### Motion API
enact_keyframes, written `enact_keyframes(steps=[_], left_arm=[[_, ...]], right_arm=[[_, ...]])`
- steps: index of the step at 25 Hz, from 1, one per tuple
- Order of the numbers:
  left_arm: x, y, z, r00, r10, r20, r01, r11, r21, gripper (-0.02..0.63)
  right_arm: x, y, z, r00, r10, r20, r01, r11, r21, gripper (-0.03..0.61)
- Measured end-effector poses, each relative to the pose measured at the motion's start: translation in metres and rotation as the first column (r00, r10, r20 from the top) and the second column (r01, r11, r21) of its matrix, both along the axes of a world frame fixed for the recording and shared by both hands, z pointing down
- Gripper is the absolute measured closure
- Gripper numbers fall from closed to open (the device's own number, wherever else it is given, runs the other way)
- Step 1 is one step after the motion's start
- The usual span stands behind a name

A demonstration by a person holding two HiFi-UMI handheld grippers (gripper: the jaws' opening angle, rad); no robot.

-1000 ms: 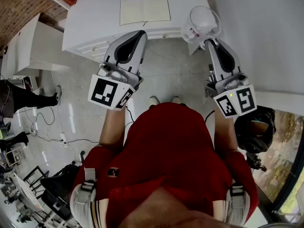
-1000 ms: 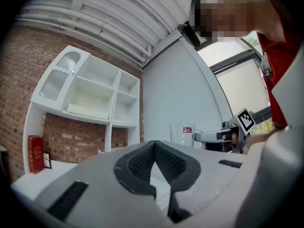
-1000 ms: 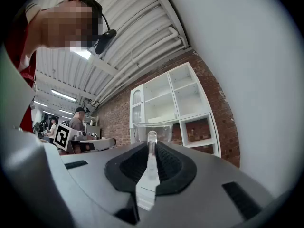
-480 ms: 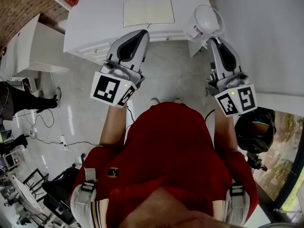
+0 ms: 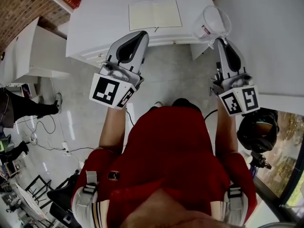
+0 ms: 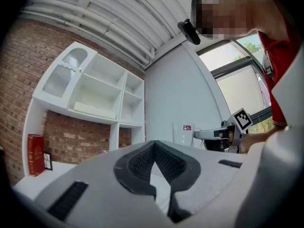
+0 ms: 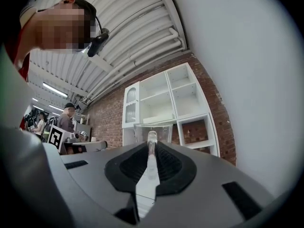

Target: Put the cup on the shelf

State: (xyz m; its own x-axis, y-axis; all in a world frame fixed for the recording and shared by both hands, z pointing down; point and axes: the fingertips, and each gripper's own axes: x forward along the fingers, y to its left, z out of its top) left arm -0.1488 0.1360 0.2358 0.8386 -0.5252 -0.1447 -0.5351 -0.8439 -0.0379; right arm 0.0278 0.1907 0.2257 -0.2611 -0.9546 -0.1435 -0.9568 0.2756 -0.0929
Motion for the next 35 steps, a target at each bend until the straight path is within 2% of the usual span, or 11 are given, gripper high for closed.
enact_keyframes(steps=[6, 13, 25, 35], left_arm=[[-0.01, -0.023, 0.009, 1.0, 0.007, -0.017, -0.007, 1.0, -0.019, 0.609], [-0.004, -0.062, 0.014, 1.0, -0.015, -0.014, 0.015, 1.0, -0.024, 0.609], [0.057, -0.166, 0.016, 0.998, -0.064, 0.012, 0.064, 0.998, -0.013, 0.609], [0.1, -0.259, 0.034, 0.988, -0.152, 0.033, 0.153, 0.988, -0.03, 0.609]], right_arm=[[-0.002, -0.024, 0.006, 0.999, 0.026, -0.03, -0.026, 0.999, -0.021, 0.551], [0.011, -0.066, 0.014, 0.999, 0.021, -0.031, -0.022, 0.999, -0.026, 0.551], [0.074, -0.179, 0.031, 0.997, -0.018, -0.074, 0.016, 1.0, -0.024, 0.551], [0.119, -0.291, 0.07, 0.988, -0.116, -0.104, 0.108, 0.991, -0.075, 0.551]])
